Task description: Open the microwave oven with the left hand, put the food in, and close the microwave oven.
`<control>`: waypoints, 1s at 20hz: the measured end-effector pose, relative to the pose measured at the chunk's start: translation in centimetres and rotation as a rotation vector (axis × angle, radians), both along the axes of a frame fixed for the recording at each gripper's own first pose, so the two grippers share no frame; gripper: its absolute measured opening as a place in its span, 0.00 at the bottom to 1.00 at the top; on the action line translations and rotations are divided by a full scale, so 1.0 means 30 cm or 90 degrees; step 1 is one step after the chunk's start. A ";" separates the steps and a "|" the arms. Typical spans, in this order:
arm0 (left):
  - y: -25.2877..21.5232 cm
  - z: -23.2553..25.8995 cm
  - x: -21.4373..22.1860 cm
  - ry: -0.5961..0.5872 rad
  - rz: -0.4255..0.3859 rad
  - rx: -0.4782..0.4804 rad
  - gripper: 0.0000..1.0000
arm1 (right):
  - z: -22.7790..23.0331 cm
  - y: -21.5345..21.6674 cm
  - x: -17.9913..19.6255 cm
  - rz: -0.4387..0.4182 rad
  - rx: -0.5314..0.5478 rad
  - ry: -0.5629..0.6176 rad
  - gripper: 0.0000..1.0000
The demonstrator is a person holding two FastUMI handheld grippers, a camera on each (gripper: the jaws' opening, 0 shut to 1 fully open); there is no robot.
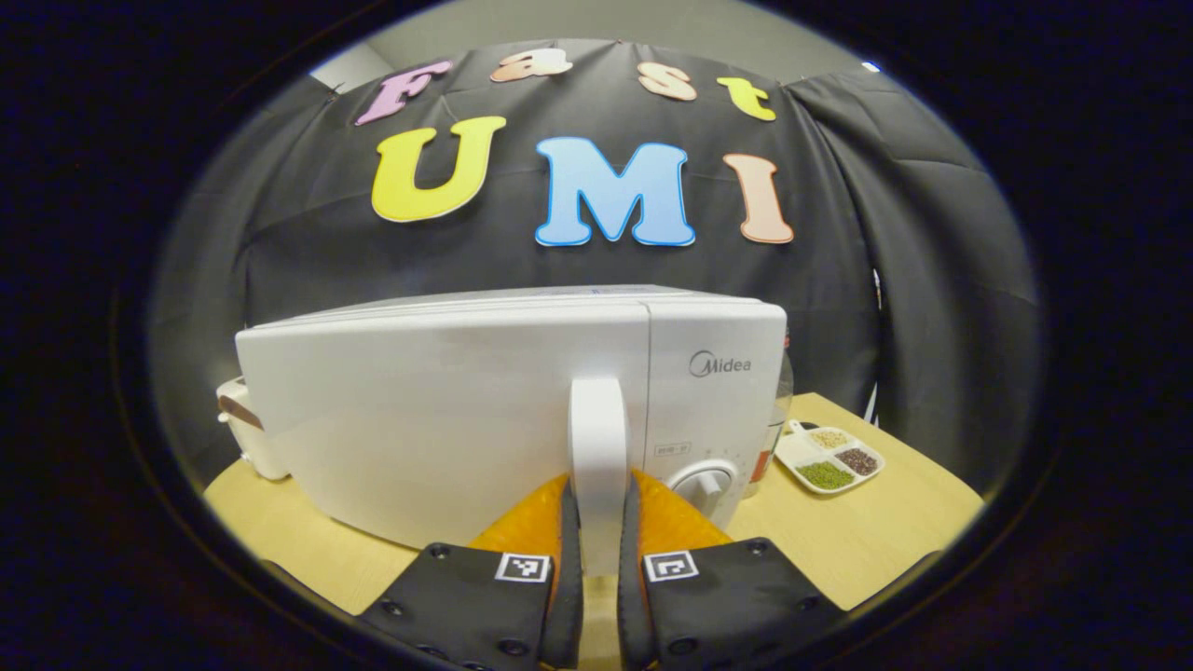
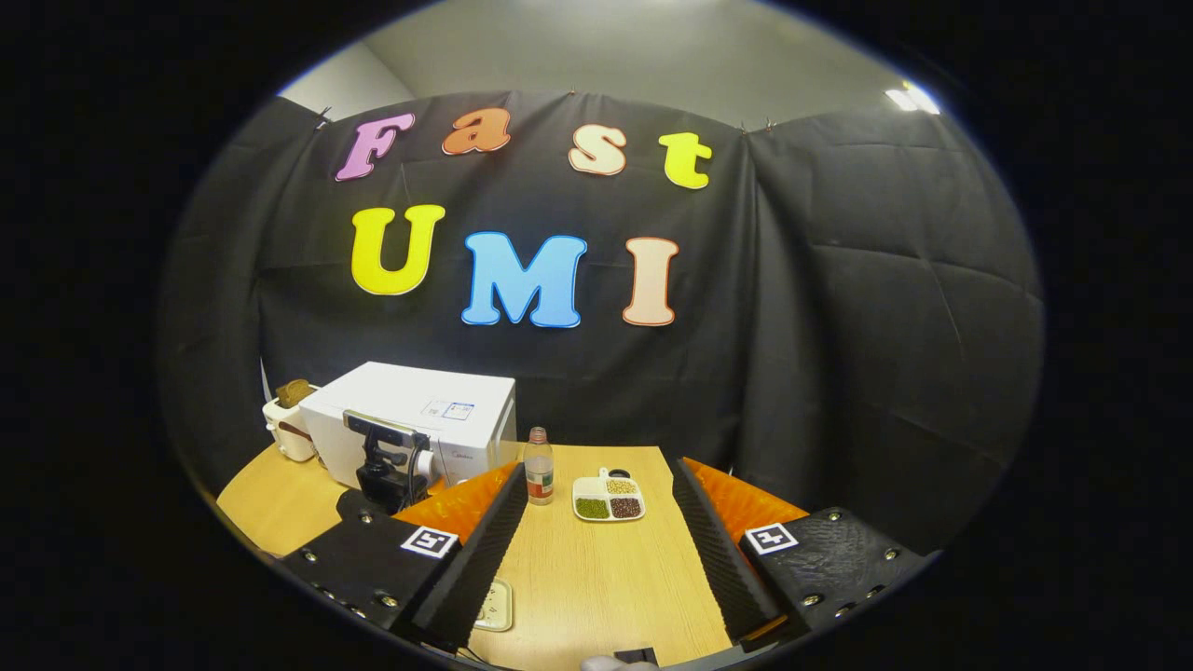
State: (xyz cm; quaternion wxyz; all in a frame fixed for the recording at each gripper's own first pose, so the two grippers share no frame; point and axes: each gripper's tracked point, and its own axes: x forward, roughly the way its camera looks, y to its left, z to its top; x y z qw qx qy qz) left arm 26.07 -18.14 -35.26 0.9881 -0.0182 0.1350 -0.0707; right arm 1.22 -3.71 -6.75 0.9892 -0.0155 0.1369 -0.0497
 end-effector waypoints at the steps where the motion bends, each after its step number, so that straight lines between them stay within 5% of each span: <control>1: -0.002 0.002 -0.001 0.002 -0.004 -0.005 0.21 | -0.001 0.002 -0.010 0.002 0.002 0.000 0.96; 4: 0.009 -0.016 -0.040 0.033 -0.005 -0.007 0.19 | 0.000 0.015 -0.029 0.013 0.009 0.000 0.96; 12: 0.218 0.007 -0.485 0.012 -0.001 0.043 0.21 | -0.008 0.091 -0.063 0.078 0.041 0.002 0.96; 20: 0.569 -0.010 -0.809 0.043 0.086 0.128 0.31 | -0.003 0.244 -0.088 0.152 0.081 0.003 0.96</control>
